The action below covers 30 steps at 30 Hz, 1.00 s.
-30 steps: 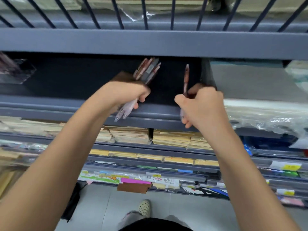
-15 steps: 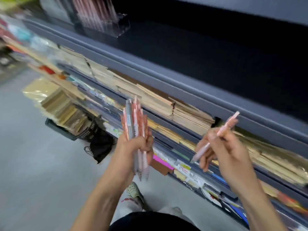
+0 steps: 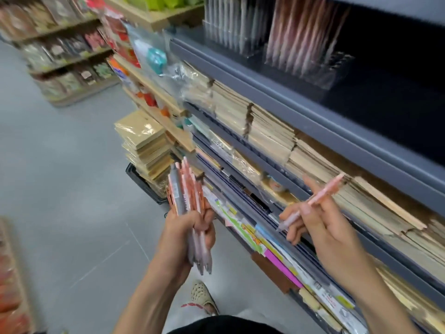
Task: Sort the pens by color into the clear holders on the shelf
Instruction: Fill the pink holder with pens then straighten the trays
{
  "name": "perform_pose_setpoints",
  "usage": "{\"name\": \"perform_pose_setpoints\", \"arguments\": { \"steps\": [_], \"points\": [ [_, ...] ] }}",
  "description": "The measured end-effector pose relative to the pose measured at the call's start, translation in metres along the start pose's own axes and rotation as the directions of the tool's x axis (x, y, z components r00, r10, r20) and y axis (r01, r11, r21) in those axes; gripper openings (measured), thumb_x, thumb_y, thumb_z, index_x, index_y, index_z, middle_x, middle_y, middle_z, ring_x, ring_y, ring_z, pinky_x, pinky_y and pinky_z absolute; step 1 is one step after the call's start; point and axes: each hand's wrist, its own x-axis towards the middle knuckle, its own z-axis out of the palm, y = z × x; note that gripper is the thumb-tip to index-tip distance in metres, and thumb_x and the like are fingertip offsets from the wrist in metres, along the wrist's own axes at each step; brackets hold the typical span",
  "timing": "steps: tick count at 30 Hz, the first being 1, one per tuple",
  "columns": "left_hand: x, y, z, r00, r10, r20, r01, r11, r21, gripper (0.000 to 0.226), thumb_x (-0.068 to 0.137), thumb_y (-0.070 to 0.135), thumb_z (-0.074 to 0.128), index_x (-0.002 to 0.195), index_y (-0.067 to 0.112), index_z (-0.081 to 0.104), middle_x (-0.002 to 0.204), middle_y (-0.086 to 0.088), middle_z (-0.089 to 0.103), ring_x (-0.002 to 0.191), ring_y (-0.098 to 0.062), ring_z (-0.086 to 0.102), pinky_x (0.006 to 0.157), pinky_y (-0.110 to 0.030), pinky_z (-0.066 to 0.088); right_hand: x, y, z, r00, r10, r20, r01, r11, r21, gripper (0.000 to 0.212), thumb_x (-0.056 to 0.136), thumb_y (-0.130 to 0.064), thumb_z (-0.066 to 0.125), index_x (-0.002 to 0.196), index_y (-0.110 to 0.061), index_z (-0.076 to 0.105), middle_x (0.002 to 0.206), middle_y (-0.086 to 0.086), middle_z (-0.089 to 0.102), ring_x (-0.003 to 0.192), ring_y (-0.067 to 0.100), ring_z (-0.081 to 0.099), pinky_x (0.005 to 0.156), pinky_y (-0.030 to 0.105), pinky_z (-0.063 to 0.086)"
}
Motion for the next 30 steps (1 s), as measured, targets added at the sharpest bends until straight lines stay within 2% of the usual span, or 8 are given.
{"name": "perform_pose_setpoints", "arguments": {
  "steps": [5,10,12,16,19,23,27,30],
  "points": [
    [0.052,0.048,-0.056,0.999,-0.009,0.040,0.008,1.000,0.024,0.042,0.042,0.011,0.063,0.082,0.007,0.049,0.062,-0.010,0.043,0.035,-0.019,0.037,0.039,-0.021,0.036,0.069,-0.022,0.061,0.998,-0.033,-0.050,0.031,0.999,-0.036,0.042,0.094,-0.047,0.040,0.134,-0.059,0.033,0.094,0.004,0.069,0.074,0.018,0.064,0.071,0.027,0.057],
    [0.102,0.081,-0.080,0.989,-0.029,0.146,0.020,0.998,0.061,0.039,0.048,0.010,0.064,0.083,0.006,0.046,0.063,-0.010,0.046,0.038,-0.018,0.040,0.039,-0.022,0.039,0.115,-0.043,0.089,0.980,-0.038,-0.194,0.030,0.999,-0.044,0.026,0.097,-0.038,0.042,0.122,-0.045,0.047,0.085,0.005,0.070,0.071,0.015,0.064,0.068,0.022,0.055],
    [0.124,0.089,-0.083,0.984,-0.042,0.176,0.028,0.996,0.081,0.039,0.048,0.011,0.064,0.083,0.007,0.048,0.064,-0.010,0.048,0.041,-0.017,0.041,0.039,-0.024,0.039,0.130,-0.048,0.092,0.968,-0.028,-0.248,0.016,0.999,-0.049,0.022,0.100,-0.034,0.040,0.117,-0.045,0.050,0.084,0.005,0.070,0.072,0.017,0.065,0.069,0.026,0.056],
    [0.168,0.102,-0.075,0.971,-0.055,0.231,0.036,0.996,0.085,0.047,0.049,0.012,0.063,0.095,0.008,0.053,0.067,-0.008,0.050,0.045,-0.017,0.041,0.040,-0.025,0.040,0.157,-0.054,0.088,0.914,-0.041,-0.403,0.029,0.999,-0.036,0.023,0.098,-0.043,0.038,0.114,-0.039,0.053,0.084,0.004,0.069,0.065,0.016,0.064,0.059,0.021,0.054],
    [0.199,0.111,-0.065,0.952,-0.065,0.301,0.039,0.995,0.091,0.047,0.051,0.008,0.061,0.097,0.011,0.052,0.068,-0.006,0.049,0.049,-0.014,0.041,0.041,-0.024,0.040,0.176,-0.054,0.082,0.851,-0.084,-0.519,0.067,0.996,-0.051,0.020,0.103,-0.037,0.037,0.111,-0.036,0.055,0.084,0.005,0.069,0.063,0.019,0.063,0.055,0.024,0.053],
    [0.240,0.122,-0.049,0.912,-0.109,0.396,0.049,0.986,0.158,0.045,0.050,0.007,0.063,0.093,0.006,0.052,0.067,-0.004,0.051,0.048,-0.014,0.046,0.042,-0.025,0.042,0.198,-0.058,0.069,0.739,-0.182,-0.649,0.169,0.982,-0.082,0.017,0.104,-0.028,0.038,0.111,-0.028,0.054,0.090,0.008,0.071,0.072,0.022,0.069,0.066,0.027,0.056],
    [0.274,0.129,-0.031,0.865,-0.169,0.473,0.085,0.977,0.193,0.050,0.047,0.006,0.068,0.095,0.003,0.056,0.069,-0.004,0.057,0.052,-0.013,0.054,0.045,-0.025,0.047,0.215,-0.064,0.057,0.544,-0.248,-0.801,0.242,0.961,-0.134,0.017,0.103,-0.032,0.042,0.112,-0.022,0.053,0.097,0.010,0.072,0.084,0.026,0.072,0.076,0.031,0.058],
    [0.287,0.131,-0.017,0.838,-0.196,0.510,0.107,0.974,0.198,0.045,0.060,-0.002,0.061,0.104,0.006,0.055,0.070,-0.004,0.059,0.054,-0.013,0.054,0.046,-0.025,0.048,0.223,-0.070,0.043,0.398,-0.267,-0.878,0.232,0.955,-0.185,0.013,0.103,-0.029,0.044,0.109,-0.022,0.053,0.096,0.002,0.072,0.086,0.024,0.073,0.078,0.031,0.058]
  ]
}}
